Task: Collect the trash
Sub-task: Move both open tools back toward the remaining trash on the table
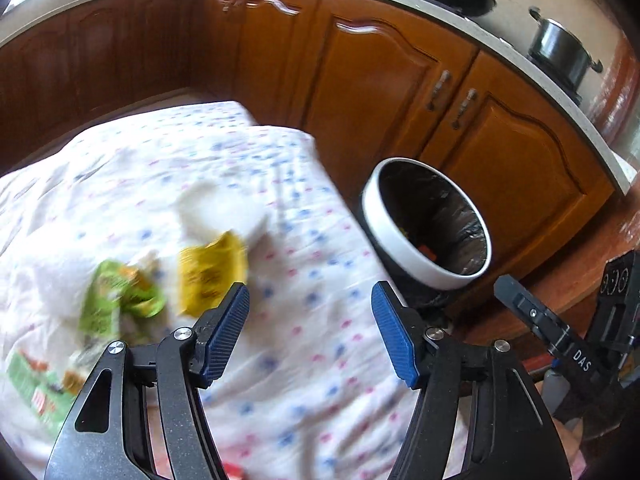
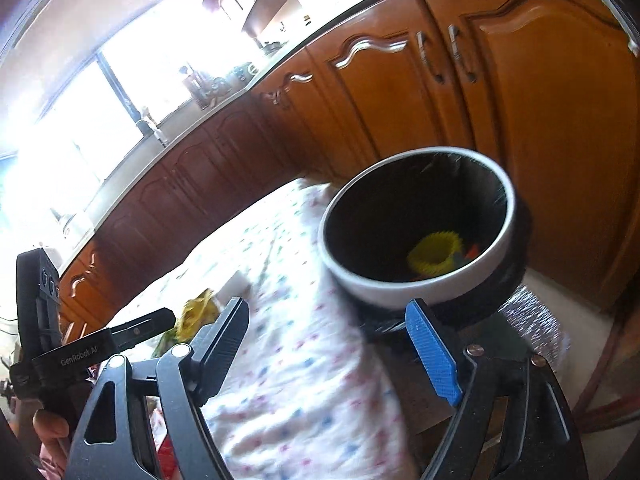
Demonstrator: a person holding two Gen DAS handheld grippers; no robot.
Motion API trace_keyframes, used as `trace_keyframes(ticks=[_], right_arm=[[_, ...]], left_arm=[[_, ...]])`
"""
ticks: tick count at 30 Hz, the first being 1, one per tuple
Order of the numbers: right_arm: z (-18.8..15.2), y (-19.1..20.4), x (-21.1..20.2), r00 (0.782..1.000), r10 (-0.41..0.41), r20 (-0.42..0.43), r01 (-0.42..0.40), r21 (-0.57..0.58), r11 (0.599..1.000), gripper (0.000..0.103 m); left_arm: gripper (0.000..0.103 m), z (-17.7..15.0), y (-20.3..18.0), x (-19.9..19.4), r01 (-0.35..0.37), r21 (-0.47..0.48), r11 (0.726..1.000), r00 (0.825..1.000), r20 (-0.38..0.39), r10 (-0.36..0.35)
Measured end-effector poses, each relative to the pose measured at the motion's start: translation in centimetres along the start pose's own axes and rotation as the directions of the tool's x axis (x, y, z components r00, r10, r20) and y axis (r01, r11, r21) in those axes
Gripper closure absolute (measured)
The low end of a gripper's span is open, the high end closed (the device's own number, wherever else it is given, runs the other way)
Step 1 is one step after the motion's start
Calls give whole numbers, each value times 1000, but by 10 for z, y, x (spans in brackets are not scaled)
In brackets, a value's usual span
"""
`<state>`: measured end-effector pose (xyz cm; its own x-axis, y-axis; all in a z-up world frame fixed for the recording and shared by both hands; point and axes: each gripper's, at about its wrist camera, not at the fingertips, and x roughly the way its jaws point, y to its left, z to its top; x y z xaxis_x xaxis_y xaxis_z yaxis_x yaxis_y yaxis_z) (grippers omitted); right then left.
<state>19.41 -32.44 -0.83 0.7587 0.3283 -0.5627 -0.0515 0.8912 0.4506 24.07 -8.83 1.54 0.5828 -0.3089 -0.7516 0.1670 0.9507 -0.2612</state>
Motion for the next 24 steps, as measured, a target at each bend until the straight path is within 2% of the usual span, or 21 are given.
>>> trace_keyframes(ticks=[9, 24], right_arm=[[-19, 34, 18, 997, 51, -50, -52, -15, 999, 21], [-25, 86, 50, 987, 111, -112, -119, -71, 990, 21]], left_arm=[[39, -18, 48, -32, -38, -67, 997, 998, 37, 40], [39, -26, 93, -54, -79, -132, 988, 994, 70, 88]])
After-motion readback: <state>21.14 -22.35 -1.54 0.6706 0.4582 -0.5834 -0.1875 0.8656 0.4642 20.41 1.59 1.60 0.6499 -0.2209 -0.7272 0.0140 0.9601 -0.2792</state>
